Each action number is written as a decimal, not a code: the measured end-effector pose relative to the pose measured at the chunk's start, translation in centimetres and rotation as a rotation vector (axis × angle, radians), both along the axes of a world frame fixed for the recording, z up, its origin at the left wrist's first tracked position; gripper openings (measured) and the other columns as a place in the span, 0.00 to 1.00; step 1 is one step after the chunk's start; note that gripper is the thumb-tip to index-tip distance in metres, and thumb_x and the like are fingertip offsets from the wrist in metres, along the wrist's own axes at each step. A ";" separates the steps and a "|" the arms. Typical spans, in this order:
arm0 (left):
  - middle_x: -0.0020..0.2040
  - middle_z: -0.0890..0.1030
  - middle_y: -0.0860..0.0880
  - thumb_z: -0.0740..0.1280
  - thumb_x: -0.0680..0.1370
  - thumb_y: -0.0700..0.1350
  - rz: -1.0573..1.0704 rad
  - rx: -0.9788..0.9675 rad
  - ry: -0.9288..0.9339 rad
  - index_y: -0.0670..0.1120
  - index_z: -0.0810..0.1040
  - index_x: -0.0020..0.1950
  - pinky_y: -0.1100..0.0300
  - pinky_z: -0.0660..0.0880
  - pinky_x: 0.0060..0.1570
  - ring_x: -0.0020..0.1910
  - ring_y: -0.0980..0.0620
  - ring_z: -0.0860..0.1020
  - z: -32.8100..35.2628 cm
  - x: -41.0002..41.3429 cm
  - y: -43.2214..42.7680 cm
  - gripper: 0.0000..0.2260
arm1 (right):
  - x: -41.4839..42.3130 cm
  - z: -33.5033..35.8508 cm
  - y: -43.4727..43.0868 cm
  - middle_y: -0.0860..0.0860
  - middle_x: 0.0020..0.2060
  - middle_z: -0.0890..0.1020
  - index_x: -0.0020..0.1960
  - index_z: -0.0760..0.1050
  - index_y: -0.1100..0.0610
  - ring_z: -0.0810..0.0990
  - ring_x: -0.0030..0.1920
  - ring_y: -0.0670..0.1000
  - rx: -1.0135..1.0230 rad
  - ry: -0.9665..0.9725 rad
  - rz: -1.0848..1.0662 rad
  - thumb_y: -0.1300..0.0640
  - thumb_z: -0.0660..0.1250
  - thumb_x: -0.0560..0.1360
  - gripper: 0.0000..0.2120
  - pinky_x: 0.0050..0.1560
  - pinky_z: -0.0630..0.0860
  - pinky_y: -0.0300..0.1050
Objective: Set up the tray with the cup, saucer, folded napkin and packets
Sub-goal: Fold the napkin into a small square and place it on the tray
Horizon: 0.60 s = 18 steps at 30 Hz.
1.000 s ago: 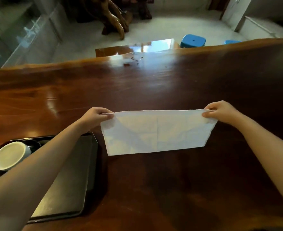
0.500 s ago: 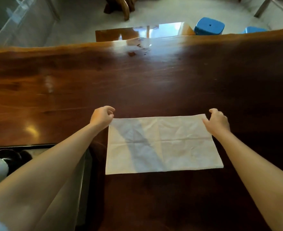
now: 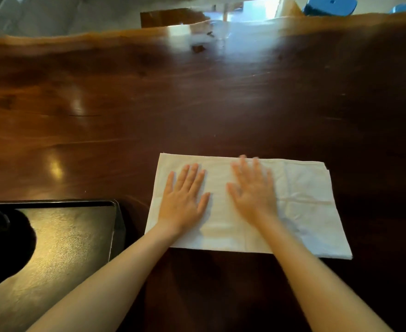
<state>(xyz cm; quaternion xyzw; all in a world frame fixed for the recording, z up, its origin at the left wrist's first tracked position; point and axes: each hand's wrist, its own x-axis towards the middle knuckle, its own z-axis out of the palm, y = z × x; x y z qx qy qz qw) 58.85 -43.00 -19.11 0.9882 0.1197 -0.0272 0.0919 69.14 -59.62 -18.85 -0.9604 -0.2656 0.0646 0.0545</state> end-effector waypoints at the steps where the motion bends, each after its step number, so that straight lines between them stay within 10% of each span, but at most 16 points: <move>1: 0.77 0.47 0.53 0.45 0.79 0.59 0.012 -0.012 0.000 0.52 0.47 0.76 0.48 0.39 0.74 0.76 0.53 0.42 0.0 -0.1 0.2 0.27 | 1.2 -0.2 -2.2 0.50 0.76 0.53 0.75 0.51 0.47 0.48 0.76 0.55 -0.003 -0.020 -0.084 0.42 0.46 0.78 0.27 0.73 0.43 0.58; 10: 0.78 0.44 0.48 0.46 0.81 0.56 0.227 -0.093 0.017 0.48 0.45 0.76 0.50 0.38 0.73 0.76 0.50 0.42 1.3 2.1 -2.6 0.26 | 3.2 -0.7 -9.8 0.50 0.77 0.50 0.76 0.47 0.49 0.46 0.76 0.52 -0.047 -0.034 -0.265 0.42 0.40 0.78 0.28 0.74 0.40 0.51; 18: 0.77 0.52 0.49 0.45 0.79 0.58 -0.138 -0.041 -0.039 0.48 0.51 0.76 0.45 0.38 0.72 0.76 0.51 0.45 0.2 2.2 -13.4 0.27 | 3.6 -0.7 -10.0 0.50 0.77 0.49 0.76 0.47 0.49 0.46 0.76 0.51 -0.034 -0.041 -0.239 0.45 0.43 0.79 0.26 0.74 0.40 0.52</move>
